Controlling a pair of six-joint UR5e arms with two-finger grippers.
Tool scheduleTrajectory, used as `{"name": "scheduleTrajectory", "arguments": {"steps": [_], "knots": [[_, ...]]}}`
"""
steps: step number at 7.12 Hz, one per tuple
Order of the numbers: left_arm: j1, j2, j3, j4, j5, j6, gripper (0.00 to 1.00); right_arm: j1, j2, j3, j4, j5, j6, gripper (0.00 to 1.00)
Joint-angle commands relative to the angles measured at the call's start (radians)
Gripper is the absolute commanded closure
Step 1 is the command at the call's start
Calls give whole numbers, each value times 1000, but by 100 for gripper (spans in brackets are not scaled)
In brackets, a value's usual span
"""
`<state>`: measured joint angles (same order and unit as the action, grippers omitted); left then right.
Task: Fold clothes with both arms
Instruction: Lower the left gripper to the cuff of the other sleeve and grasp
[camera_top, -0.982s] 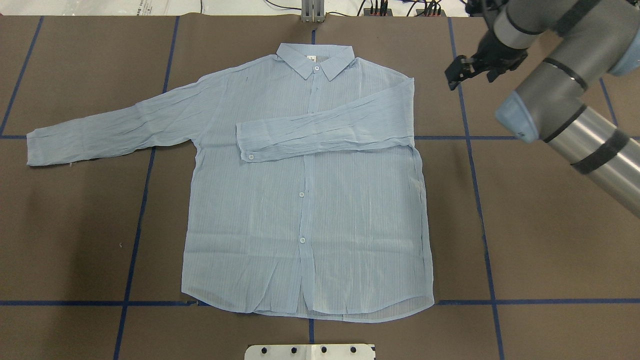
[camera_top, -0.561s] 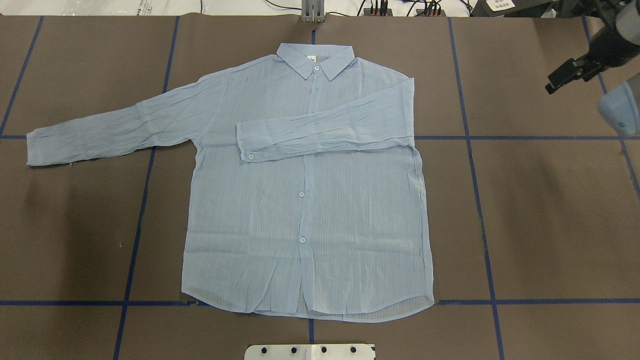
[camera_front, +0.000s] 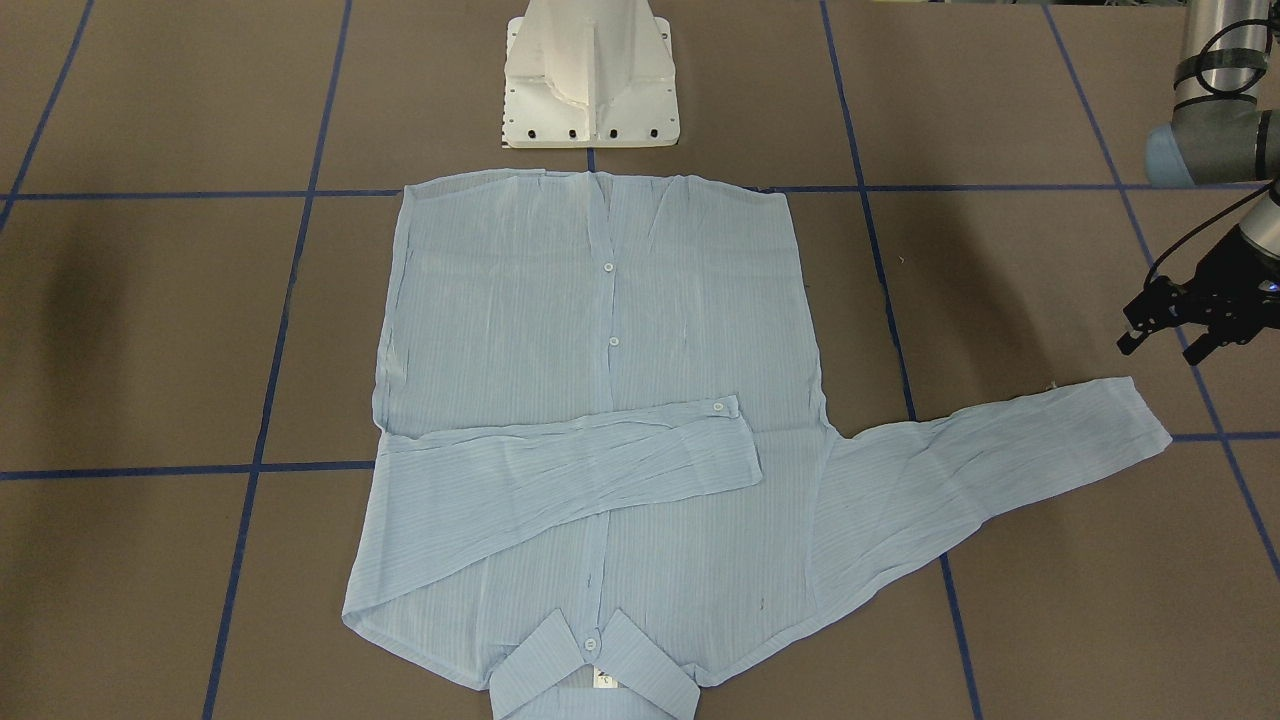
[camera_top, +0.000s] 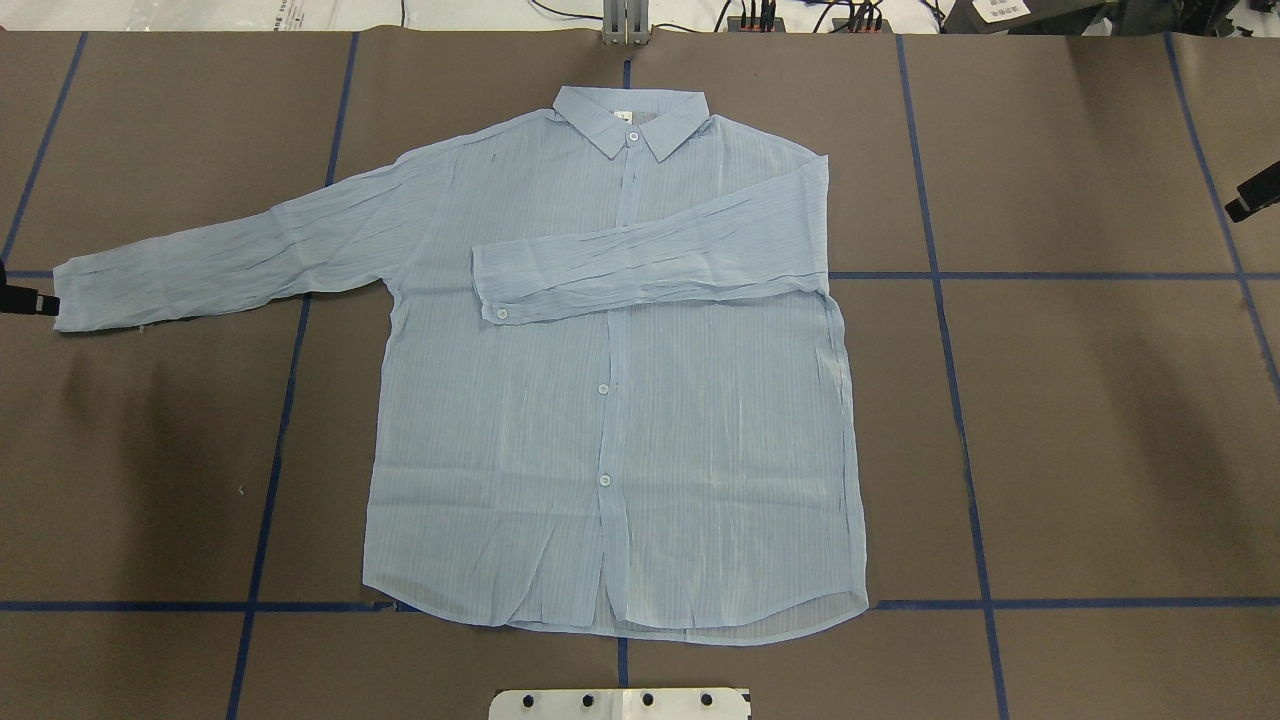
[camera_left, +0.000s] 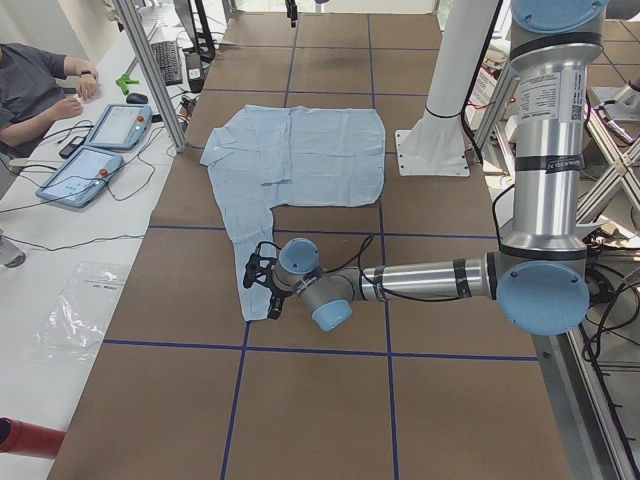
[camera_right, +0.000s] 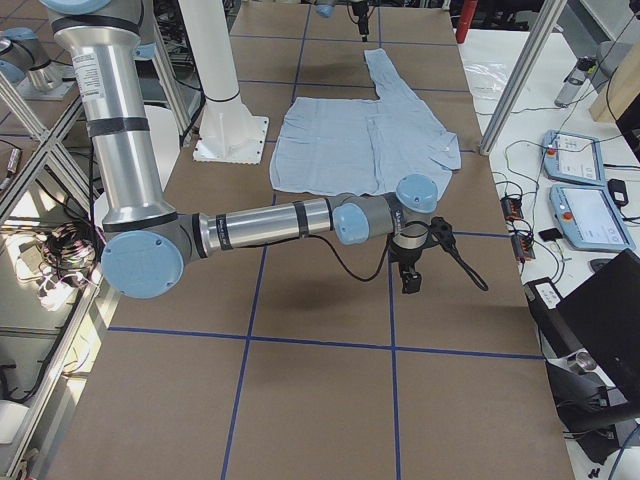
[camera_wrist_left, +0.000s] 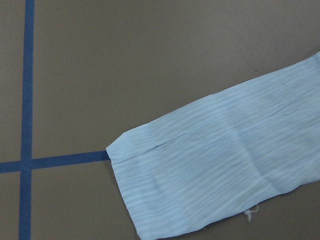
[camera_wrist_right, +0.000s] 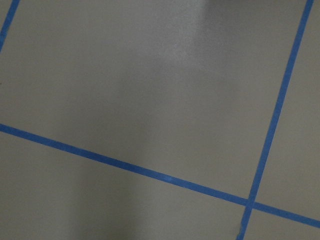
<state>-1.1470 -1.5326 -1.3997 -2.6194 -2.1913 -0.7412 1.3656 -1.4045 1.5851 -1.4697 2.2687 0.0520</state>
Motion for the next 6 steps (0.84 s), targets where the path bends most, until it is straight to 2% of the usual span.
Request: {"name": "scheduleTrajectory", "arguments": {"steps": [1,6], "knots": [[7,-3,-1,-4,5,-20,0,3,-7,1,2,-1,5,0],[10,-4,11,-4,7,-21,0,1,-30,1,12,2,8,0]]}}
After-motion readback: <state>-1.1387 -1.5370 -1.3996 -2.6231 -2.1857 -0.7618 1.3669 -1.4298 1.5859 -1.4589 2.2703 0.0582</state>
